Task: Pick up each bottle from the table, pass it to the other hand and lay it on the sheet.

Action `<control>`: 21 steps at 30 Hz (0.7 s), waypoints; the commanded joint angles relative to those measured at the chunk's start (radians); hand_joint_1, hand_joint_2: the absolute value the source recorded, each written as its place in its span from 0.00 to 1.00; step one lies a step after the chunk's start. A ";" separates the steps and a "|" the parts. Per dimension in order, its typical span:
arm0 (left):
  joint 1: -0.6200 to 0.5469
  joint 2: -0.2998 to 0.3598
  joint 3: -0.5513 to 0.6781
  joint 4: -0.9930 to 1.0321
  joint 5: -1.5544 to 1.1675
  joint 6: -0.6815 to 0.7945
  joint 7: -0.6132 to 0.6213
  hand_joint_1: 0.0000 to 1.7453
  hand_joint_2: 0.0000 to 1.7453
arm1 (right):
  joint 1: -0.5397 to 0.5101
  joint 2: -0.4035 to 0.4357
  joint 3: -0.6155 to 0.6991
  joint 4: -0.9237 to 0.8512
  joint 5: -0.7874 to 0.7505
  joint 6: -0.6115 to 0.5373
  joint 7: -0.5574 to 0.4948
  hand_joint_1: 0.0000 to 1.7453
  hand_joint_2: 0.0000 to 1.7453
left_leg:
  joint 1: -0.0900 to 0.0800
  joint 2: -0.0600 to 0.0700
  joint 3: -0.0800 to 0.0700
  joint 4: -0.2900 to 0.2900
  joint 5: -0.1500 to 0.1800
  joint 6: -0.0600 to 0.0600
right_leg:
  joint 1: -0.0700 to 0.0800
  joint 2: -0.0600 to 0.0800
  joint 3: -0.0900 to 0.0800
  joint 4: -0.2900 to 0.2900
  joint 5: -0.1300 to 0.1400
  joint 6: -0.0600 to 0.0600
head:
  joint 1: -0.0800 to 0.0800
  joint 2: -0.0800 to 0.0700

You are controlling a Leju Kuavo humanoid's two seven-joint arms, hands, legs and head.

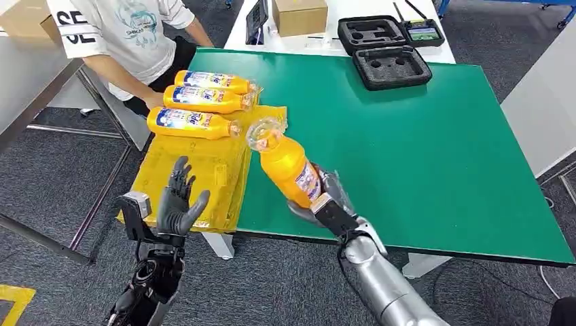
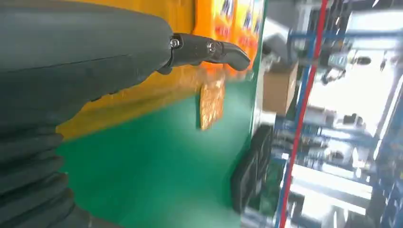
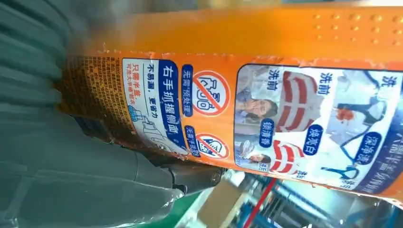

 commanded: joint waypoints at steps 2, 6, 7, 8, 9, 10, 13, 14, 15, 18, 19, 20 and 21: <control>-0.089 0.017 -0.135 0.030 -0.004 -0.166 0.034 0.00 1.00 | 0.015 0.081 0.025 0.099 -0.064 0.089 -0.010 1.00 1.00 | 0.002 -0.002 0.003 0.000 0.000 -0.002 | 0.003 -0.002 0.004 -0.001 0.000 -0.002 | 0.000 0.000; -0.096 0.015 -0.173 0.021 0.023 -0.248 0.051 0.00 1.00 | -0.004 0.083 0.050 0.135 -0.090 0.115 -0.010 1.00 1.00 | 0.001 -0.002 0.000 0.000 0.000 -0.001 | 0.001 -0.001 0.001 0.000 0.000 -0.001 | 0.000 0.000; -0.097 0.016 -0.183 0.017 0.025 -0.261 0.051 0.00 1.00 | -0.013 0.089 0.055 0.156 -0.088 0.125 -0.010 1.00 1.00 | 0.001 -0.002 0.001 0.000 0.000 -0.001 | 0.001 -0.002 0.003 -0.001 -0.001 -0.001 | 0.000 0.000; -0.097 0.017 -0.194 0.012 0.032 -0.278 0.051 0.00 1.00 | -0.024 0.101 0.057 0.187 -0.084 0.125 -0.010 1.00 1.00 | 0.001 -0.001 0.001 0.000 0.000 -0.001 | 0.001 -0.001 0.002 -0.001 0.000 -0.001 | 0.000 0.000; -0.096 0.018 -0.202 0.006 0.034 -0.286 0.052 0.00 1.00 | -0.031 0.108 0.058 0.209 -0.084 0.137 -0.010 1.00 1.00 | 0.002 0.000 0.002 0.000 -0.001 -0.001 | 0.001 0.000 0.003 -0.001 -0.001 -0.002 | 0.000 0.000; -0.096 0.019 -0.209 0.003 0.043 -0.297 0.058 0.00 1.00 | -0.037 0.113 0.065 0.230 -0.072 0.129 -0.010 1.00 1.00 | 0.001 0.001 0.001 0.000 0.000 -0.001 | 0.000 0.001 0.001 0.000 0.000 -0.001 | 0.000 0.000; -0.093 0.020 -0.231 -0.013 0.049 -0.306 0.061 0.00 1.00 | -0.043 0.128 0.073 0.277 -0.067 0.143 -0.010 1.00 1.00 | 0.001 0.000 0.001 0.000 0.000 -0.001 | 0.000 0.000 0.002 0.000 0.000 -0.001 | 0.000 0.000; -0.093 0.021 -0.238 -0.019 0.049 -0.311 0.061 0.00 1.00 | -0.047 0.133 0.071 0.291 -0.070 0.150 -0.010 1.00 1.00 | 0.002 0.000 0.002 0.000 -0.001 -0.002 | 0.001 0.000 0.003 -0.001 -0.001 -0.002 | 0.000 0.000; -0.090 0.023 -0.241 -0.026 0.061 -0.321 0.063 0.00 1.00 | -0.051 0.135 0.072 0.300 -0.070 0.147 -0.010 1.00 1.00 | 0.001 0.000 0.001 0.000 0.000 -0.001 | 0.001 0.000 0.002 0.000 0.000 -0.001 | 0.000 0.000; -0.097 0.023 -0.252 -0.023 0.084 -0.343 0.076 0.00 1.00 | -0.064 0.138 0.072 0.317 -0.069 0.152 -0.010 1.00 1.00 | 0.001 0.000 0.001 0.000 0.000 -0.001 | 0.000 0.000 0.001 0.000 0.000 -0.001 | 0.000 0.000; -0.100 0.023 -0.252 -0.019 0.091 -0.349 0.079 0.00 1.00 | -0.067 0.139 0.071 0.319 -0.069 0.154 -0.010 1.00 1.00 | 0.002 0.000 0.002 0.000 -0.001 -0.002 | 0.002 0.000 0.003 0.000 0.000 -0.002 | 0.000 0.000; -0.101 0.023 -0.255 -0.016 0.103 -0.359 0.083 0.00 1.00 | -0.067 0.138 0.070 0.316 -0.071 0.158 -0.010 1.00 1.00 | 0.001 0.000 0.000 0.000 0.000 -0.001 | 0.001 0.000 0.001 0.000 0.000 -0.001 | 0.000 0.000; -0.101 0.023 -0.255 -0.016 0.103 -0.359 0.083 0.00 1.00 | -0.067 0.138 0.070 0.316 -0.071 0.158 -0.010 1.00 1.00 | 0.001 0.000 0.000 0.000 0.000 -0.001 | 0.001 0.000 0.001 0.000 0.000 -0.001 | 0.000 0.000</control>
